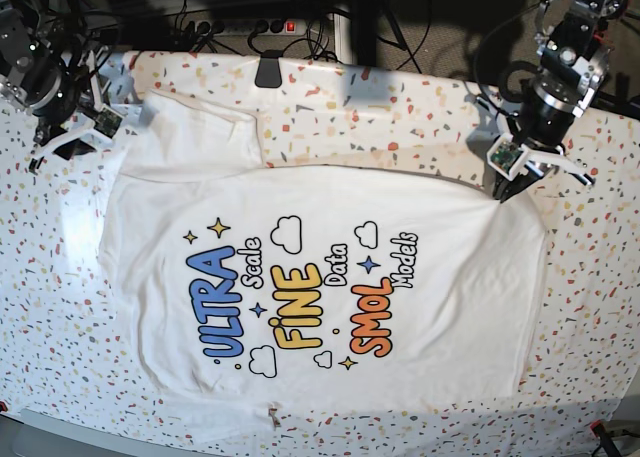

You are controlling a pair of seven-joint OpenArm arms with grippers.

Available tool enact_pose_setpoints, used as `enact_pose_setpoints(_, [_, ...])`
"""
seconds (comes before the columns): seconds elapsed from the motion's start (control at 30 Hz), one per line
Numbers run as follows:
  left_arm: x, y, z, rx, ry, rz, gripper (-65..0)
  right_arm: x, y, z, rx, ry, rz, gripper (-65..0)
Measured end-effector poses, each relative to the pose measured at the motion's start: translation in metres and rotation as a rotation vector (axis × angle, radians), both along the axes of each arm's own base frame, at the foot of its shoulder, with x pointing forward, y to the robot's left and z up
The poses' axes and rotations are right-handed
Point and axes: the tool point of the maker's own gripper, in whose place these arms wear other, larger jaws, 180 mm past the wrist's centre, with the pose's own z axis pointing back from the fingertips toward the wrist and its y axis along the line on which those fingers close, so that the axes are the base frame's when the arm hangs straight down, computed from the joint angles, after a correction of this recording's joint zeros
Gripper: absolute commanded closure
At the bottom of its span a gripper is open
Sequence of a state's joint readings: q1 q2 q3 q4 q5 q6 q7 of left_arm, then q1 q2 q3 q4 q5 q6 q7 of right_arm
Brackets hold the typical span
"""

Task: Fold the T-shirt properly
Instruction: 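Pull the shoulder edges away from the hem with both grippers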

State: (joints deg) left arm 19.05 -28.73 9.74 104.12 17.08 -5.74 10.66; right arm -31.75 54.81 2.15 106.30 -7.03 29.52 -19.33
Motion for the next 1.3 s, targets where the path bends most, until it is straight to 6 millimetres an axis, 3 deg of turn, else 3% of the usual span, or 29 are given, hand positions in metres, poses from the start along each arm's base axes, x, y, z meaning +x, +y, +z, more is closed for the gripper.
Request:
enact_pose_setpoints(0.27, [0.000,0.000,0.000,0.000,0.000,0.000,0.0,-0.006,0.010,-0.016,-0.164,-0.008,0.279,-34.2])
enact_pose_setpoints(0.4, [0.000,0.000,0.000,0.000,-0.002,0.001,0.0,-0.011,0.003,-0.045,-0.231,0.049,0.323,-34.2])
enact_pose_setpoints(0.63, [0.000,0.000,0.000,0.000,0.000,0.000,0.0,0.021,0.012,-0.058,-0.305,-0.013,0.394,-34.2])
enact_pose_setpoints(1.03, [0.000,0.000,0.000,0.000,0.000,0.000,0.0,0.015,0.038,-0.077,-0.312,0.058,0.491,-34.2])
enact_pose_setpoints(1.2, [0.000,0.000,0.000,0.000,0.000,0.000,0.0,0.008,0.038,-0.081,-0.315,0.097,0.510,-24.3])
enact_pose_setpoints(1.3, [0.000,0.000,0.000,0.000,0.000,0.000,0.0,0.004,0.043,-0.084,-0.269,0.126,0.493,-23.3])
